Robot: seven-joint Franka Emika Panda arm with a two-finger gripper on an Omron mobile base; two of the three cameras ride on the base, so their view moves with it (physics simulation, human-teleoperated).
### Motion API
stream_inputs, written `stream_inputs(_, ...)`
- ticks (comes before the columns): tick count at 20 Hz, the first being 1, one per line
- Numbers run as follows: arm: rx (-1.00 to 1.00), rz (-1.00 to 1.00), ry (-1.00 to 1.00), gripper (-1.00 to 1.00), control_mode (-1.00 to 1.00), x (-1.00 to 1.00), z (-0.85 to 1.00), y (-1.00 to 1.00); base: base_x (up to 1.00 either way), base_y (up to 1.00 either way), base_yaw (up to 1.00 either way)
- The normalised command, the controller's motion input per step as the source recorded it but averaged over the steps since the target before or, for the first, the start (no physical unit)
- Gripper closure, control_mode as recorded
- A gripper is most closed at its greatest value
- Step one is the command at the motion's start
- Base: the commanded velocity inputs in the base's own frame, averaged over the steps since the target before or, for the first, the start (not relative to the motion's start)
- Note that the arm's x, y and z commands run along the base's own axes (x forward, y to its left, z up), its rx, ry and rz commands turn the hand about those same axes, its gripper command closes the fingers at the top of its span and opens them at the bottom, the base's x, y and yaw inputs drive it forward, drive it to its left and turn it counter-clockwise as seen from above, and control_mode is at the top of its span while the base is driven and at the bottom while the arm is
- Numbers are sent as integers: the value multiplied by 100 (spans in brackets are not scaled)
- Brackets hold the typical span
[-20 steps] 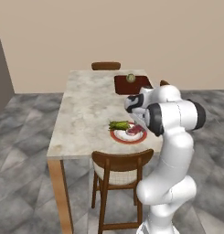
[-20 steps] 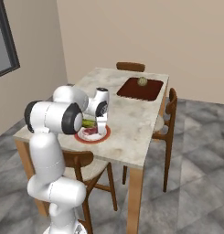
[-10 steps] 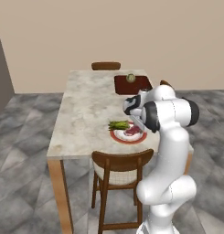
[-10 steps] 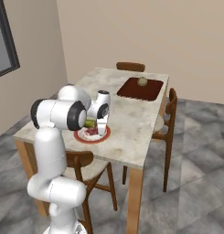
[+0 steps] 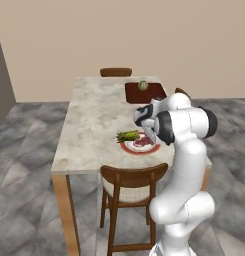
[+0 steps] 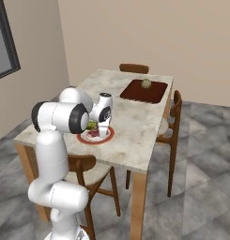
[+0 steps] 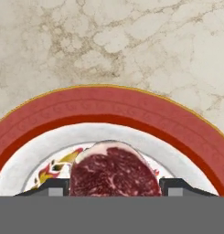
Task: Create a steak meal by picking up the steak and asparagus from the tray and placing them on the plate. Leave the squash on the tray.
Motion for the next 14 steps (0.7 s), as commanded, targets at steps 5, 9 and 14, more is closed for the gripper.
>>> stream_inputs(5, 0, -9, -10, -100, -100, -30, 3, -7, 0, 0, 0)
stream_inputs(9, 0, -11, -13, -100, -100, -31, 15, -20, 0, 0, 0)
stream_inputs(14, 0, -10, -16, -100, -100, -31, 48, -17, 0, 0, 0)
